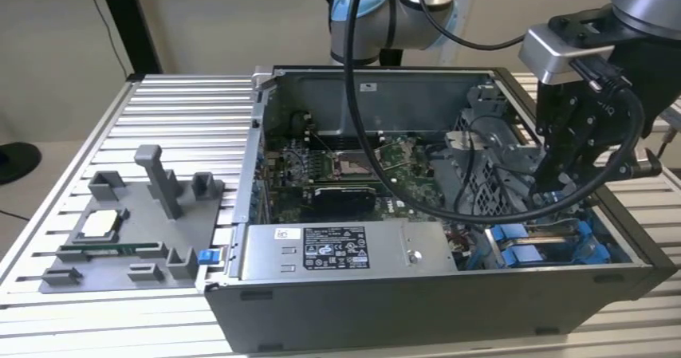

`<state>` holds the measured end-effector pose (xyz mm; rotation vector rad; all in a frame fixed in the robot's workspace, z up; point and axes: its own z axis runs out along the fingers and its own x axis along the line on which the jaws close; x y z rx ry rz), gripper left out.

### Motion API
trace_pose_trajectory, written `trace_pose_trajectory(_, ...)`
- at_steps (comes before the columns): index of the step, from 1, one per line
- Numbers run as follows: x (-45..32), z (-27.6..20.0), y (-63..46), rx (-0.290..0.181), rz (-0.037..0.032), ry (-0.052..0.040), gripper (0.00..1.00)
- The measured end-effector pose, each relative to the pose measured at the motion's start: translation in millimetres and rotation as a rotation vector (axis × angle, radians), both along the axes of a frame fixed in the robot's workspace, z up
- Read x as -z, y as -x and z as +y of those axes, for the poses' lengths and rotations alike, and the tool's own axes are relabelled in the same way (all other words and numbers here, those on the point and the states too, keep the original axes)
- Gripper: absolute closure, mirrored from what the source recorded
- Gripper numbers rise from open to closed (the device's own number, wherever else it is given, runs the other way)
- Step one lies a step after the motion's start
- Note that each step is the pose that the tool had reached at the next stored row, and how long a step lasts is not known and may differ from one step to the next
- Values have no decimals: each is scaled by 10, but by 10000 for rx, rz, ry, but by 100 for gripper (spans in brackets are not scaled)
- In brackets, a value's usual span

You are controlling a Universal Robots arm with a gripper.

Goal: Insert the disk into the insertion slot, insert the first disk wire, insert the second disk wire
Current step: 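Insert the first disk wire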

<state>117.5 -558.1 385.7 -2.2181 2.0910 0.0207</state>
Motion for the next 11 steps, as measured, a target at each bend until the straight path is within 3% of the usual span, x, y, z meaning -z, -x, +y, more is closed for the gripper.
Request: trace_pose_trajectory(11,2,0,0,0,0,-2,100)
